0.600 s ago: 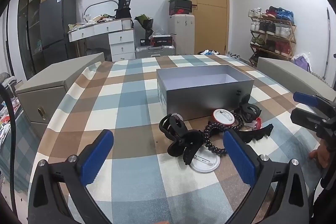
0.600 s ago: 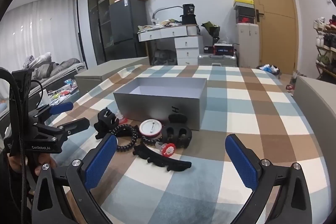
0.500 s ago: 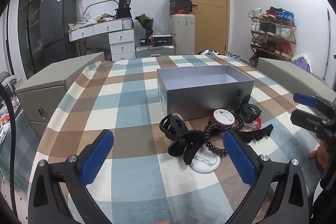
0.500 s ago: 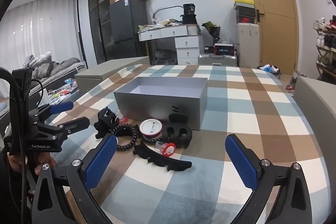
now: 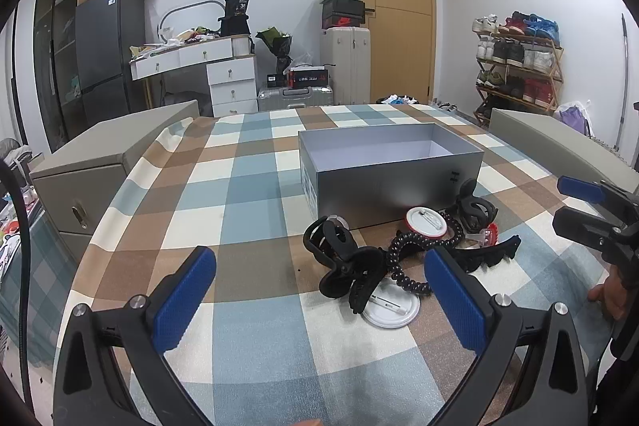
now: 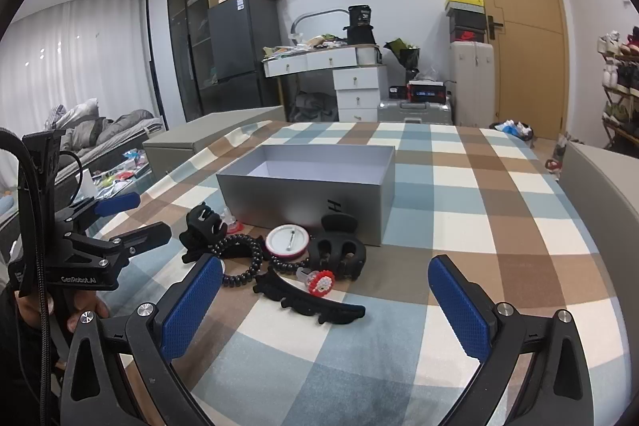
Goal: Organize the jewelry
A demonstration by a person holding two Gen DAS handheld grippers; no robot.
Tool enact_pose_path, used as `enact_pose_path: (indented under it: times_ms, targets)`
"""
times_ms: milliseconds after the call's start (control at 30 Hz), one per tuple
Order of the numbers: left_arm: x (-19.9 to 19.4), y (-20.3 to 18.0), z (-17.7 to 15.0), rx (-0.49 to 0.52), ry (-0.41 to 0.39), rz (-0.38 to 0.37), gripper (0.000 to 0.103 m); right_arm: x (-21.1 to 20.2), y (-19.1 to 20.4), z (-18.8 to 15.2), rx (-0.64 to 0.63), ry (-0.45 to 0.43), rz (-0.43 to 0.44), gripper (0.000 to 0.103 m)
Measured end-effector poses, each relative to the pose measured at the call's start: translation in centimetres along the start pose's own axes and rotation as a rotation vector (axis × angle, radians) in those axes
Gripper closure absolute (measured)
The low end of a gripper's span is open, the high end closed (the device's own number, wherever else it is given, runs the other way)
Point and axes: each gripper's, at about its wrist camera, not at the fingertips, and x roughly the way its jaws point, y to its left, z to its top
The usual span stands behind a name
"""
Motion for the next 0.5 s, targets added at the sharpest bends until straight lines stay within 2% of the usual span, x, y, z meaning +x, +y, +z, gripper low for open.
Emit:
enact_pose_path:
  times_ms: [500]
  targets:
    - [0.03, -0.21, -0.19, 0.003, -0.003, 0.004, 0.001, -0.13, -0.51, 0.02, 0.016, 0.003, -0.004, 0.0]
